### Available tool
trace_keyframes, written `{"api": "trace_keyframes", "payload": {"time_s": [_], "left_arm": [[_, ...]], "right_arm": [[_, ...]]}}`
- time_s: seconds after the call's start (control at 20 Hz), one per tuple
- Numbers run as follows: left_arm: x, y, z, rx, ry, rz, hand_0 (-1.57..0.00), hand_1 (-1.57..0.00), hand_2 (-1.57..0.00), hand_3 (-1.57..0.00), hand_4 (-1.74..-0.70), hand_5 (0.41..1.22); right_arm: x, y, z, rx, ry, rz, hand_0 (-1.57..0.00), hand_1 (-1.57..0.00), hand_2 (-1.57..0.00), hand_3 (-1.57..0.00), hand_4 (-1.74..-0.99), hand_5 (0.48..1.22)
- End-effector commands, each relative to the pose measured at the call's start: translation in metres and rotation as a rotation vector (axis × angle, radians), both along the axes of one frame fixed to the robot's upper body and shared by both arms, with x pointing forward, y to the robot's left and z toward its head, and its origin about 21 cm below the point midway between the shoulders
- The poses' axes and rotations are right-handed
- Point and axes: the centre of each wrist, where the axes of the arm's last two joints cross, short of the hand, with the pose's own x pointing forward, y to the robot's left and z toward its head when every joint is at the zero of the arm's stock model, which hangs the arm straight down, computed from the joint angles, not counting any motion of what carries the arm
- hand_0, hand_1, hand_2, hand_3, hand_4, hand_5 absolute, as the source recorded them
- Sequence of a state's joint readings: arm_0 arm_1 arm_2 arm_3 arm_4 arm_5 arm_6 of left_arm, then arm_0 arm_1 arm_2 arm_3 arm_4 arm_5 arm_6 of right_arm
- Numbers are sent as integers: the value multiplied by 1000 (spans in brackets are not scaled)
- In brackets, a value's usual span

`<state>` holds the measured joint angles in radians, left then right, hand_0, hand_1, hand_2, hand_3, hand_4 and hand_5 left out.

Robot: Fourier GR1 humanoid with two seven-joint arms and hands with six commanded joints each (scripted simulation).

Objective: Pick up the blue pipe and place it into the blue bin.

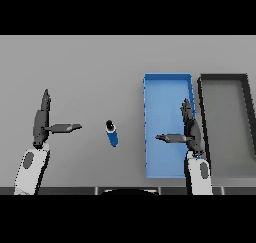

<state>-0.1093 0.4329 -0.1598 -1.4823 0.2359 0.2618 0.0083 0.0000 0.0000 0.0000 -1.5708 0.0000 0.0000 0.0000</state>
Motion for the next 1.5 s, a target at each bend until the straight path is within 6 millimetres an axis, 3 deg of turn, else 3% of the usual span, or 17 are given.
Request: {"api": "trace_keyframes", "payload": {"time_s": [0.0, 0.25, 0.3, 0.4, 0.6, 0.8, 1.0, 1.2, 1.45], "left_arm": [[0, 0, 0, 0, -4, 0, 1, 1, 1, 1, -966, 593], [6, -1, 0, 1, 3, 4, 1, 1, 1, 1, -966, 593], [-3, 13, -4, 73, -5, -118, 1, 1, 1, 1, -966, 593], [-10, 34, -5, 154, 6, -230, 1, 1, 1, 1, -960, 590], [-8, 38, -4, 162, 14, -313, 1, 1, 1, 1, -960, 594], [-23, 38, 1, 149, 11, -457, 1, 1, 1, 1, -989, 573], [-34, 18, 0, 158, 78, -603, 1, 1, 1, 1, -1071, 522], [-48, -17, -6, 163, 136, -720, 1, 1, 1, 1, -1132, 475], [-43, -50, -21, 155, 164, -774, 1, 1, 1, 1, -1146, 451]], "right_arm": [[0, 0, 0, 0, 1, -1, 1, 1, 1, 1, -1205, 629], [4, -1, 0, -1, 6, 5, 1, 1, 1, 1, -1205, 629], [-6, -15, 4, -136, -84, 35, 1, 1, 1, 1, -1205, 629], [-15, -23, 9, -263, -136, 69, 1, 1, 1, 1, -1197, 627], [-22, -23, 14, -300, -133, 98, 1, 1, 1, 1, -1206, 625], [-24, -22, 14, -330, -128, 102, 1, 1, 1, 1, -1181, 619], [-20, -22, 17, -320, -125, 107, 1, 1, 1, 1, -1174, 616], [-21, -21, 17, -316, -117, 105, 1, 1, 1, 1, -1182, 618], [-23, -21, 15, -303, -119, 113, 1, 1, 1, 1, -1213, 625]]}}
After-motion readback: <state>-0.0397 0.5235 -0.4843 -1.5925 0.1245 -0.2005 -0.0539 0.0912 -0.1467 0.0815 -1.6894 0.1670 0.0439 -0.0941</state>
